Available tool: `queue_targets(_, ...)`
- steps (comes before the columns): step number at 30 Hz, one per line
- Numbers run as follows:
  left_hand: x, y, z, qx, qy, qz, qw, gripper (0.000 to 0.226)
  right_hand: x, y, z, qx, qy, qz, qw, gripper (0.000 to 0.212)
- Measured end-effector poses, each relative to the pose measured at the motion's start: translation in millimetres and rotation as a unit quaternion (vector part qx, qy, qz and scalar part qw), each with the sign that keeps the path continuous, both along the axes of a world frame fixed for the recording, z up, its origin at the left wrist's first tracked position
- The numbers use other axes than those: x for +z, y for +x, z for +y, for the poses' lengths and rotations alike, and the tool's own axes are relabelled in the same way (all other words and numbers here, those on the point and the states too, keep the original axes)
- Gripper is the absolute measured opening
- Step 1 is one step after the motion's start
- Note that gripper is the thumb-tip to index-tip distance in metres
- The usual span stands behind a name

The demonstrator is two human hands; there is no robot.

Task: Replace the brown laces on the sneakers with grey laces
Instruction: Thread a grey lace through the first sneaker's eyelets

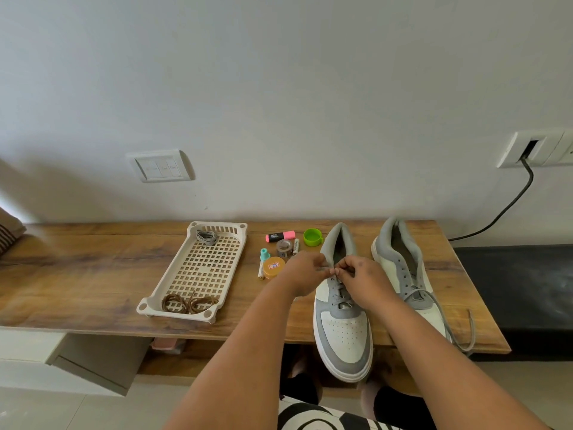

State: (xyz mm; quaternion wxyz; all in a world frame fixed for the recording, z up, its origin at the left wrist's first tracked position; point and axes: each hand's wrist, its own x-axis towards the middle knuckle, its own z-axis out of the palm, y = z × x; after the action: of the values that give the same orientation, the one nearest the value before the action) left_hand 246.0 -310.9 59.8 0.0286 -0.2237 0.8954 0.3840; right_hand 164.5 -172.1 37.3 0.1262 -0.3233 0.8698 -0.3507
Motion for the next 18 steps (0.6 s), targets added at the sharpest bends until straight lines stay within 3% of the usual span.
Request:
queue_targets(2, 3.9, 3.1, -5.0, 0.041, 0.106, 0.03, 0.993, 0.021, -2.1, -1.7, 0.2, 0.0, 0.0, -0.004, 1.0, 0.011)
queue_targets(4, 18.6, 11.9, -10.0, 0.085, 0.261, 0.108, 0.955, 0.014, -4.6, -2.8, -0.2, -0.007, 0.002, -0.011, 1.0, 0.008)
queue_targets(5, 28.3, 18.2, -12.4, 0.1, 0.355, 0.162, 0.915, 0.009, -5.1, -2.9, -0.5, -0.008, 0.003, -0.015, 1.0, 0.006)
queue_targets(8, 52.6, 38.4, -26.3, 0.053, 0.617, 0.295, 0.727, 0.014, -5.5, -3.9, -1.5, -0.01, 0.005, -0.019, 1.0, 0.005)
queue_targets(9, 56.7, 43.2, -27.3, 0.044, 0.641, 0.293, 0.708, 0.021, -5.9, -4.3, -1.7, -0.01, 0.005, -0.019, 1.0, 0.005)
queue_targets(10, 57.1, 44.2, -27.3, 0.059, 0.625, 0.269, 0.73, 0.031, -6.1, -4.5, -1.6, -0.009, 0.006, -0.019, 1.0, 0.005)
queue_targets(11, 56.0, 43.2, -24.4, 0.085, 0.556, 0.223, 0.796, 0.041, -6.4, -4.7, -1.6, -0.009, 0.005, -0.02, 1.0, 0.005)
queue_targets(13, 40.4, 33.5, -17.5, 0.118, 0.275, 0.099, 0.949, 0.05, -8.0, -5.0, -1.8, -0.009, 0.0, -0.02, 1.0, 0.005)
queue_targets(14, 29.7, 27.6, -14.4, 0.107, 0.123, 0.047, 0.985, 0.044, -8.7, -5.2, -1.7, -0.008, 0.001, -0.017, 1.0, 0.006)
queue_targets(15, 20.2, 22.3, -10.9, 0.08, 0.015, 0.016, 0.997, 0.036, -8.8, -5.3, -1.7, -0.005, 0.001, -0.012, 1.0, 0.007)
queue_targets(16, 13.2, 17.8, -7.7, 0.054, -0.033, 0.0, 0.998, 0.03, -9.4, -5.4, -1.8, -0.004, 0.002, -0.009, 1.0, 0.007)
queue_targets(18, 5.3, 9.9, -4.2, 0.014, -0.035, -0.017, 0.999, 0.032, -9.4, -4.9, -1.6, -0.002, -0.001, -0.005, 1.0, 0.008)
